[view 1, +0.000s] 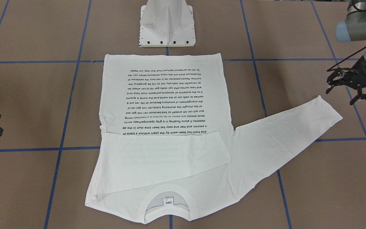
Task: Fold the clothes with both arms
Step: 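Release the sleeve and raise the right gripper away from the shirt, then lower the left gripper and grasp the cuff of the other sleeve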
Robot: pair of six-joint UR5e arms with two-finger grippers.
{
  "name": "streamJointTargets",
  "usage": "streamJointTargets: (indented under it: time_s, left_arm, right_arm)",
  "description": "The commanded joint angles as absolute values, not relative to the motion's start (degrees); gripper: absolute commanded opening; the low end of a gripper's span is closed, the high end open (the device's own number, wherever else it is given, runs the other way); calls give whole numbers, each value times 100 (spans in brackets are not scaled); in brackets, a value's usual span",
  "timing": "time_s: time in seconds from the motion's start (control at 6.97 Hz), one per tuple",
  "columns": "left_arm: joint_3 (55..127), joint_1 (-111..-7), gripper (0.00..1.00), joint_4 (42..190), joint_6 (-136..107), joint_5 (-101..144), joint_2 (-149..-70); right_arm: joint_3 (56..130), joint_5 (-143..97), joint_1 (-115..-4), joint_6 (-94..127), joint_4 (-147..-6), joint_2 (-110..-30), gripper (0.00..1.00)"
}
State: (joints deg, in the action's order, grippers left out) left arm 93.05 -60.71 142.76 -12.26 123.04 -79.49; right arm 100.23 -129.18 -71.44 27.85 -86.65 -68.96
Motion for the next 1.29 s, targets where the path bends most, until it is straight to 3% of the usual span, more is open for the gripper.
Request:
streamJointTargets:
  time_s: [0.0,0.29,0.43,0.72,1.15]
  left_arm:
    - [9001,-5618,100,14871,-1230,12069,-7699]
    - [8939,-5406,100,14880,-1230,11988,-7708]
    - [8930,-5370,95,14880,-1230,11988,-7734]
    - [8912,-5282,74,14871,-1222,11988,-7752]
    - [8816,-5195,68,14880,-1222,11865,-7831]
  right_arm:
    - [10213,-12929,-7172,2742,-8631,-7163,100]
    - [10213,-12911,-7163,2733,-8631,-7189,100]
    - [10204,-12902,-7163,2733,-8613,-7224,100]
    - [10213,-12902,-7163,2733,-8604,-7233,100]
    - [10204,-12911,-7163,2733,-8596,-7233,100]
